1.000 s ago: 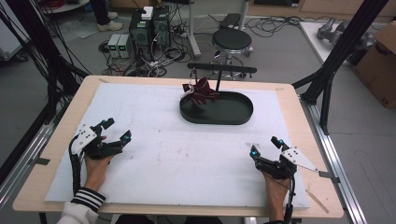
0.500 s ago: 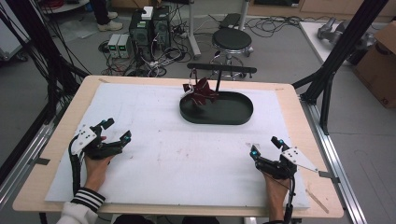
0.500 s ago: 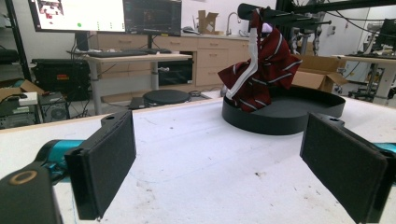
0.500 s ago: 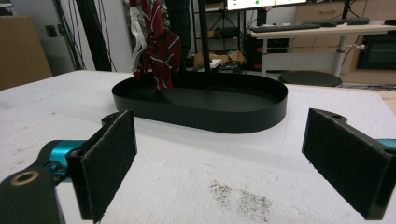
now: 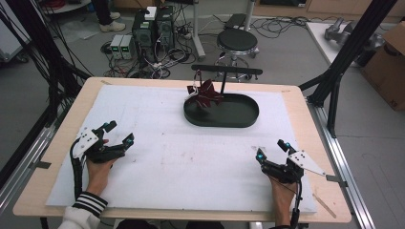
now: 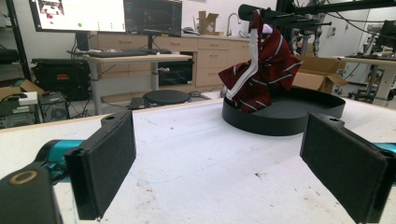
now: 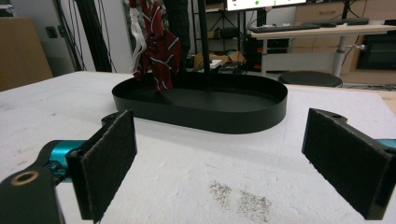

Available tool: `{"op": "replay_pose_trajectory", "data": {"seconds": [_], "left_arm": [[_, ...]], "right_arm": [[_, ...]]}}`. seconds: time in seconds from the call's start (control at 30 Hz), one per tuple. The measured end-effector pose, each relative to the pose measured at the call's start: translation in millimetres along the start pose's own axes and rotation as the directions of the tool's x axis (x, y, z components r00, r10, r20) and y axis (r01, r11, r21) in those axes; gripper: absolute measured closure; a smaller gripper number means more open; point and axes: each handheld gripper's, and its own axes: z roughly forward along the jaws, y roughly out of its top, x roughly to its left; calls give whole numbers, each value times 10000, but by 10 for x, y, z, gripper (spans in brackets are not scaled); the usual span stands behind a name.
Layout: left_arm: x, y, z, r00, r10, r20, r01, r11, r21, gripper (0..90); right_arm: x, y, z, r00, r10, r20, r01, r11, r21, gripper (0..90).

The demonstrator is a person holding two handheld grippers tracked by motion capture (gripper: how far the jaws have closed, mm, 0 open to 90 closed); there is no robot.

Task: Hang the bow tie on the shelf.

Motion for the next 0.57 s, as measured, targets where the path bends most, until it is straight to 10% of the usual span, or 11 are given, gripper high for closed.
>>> {"op": "replay_pose_trajectory", "data": {"seconds": [0.57], "left_arm": [[-4,0,-3,10000,60,-70,-60,10000,12,110]], "right_arm": [[0,0,-1,10000,24,-12,-24,10000,-2,92]]}}
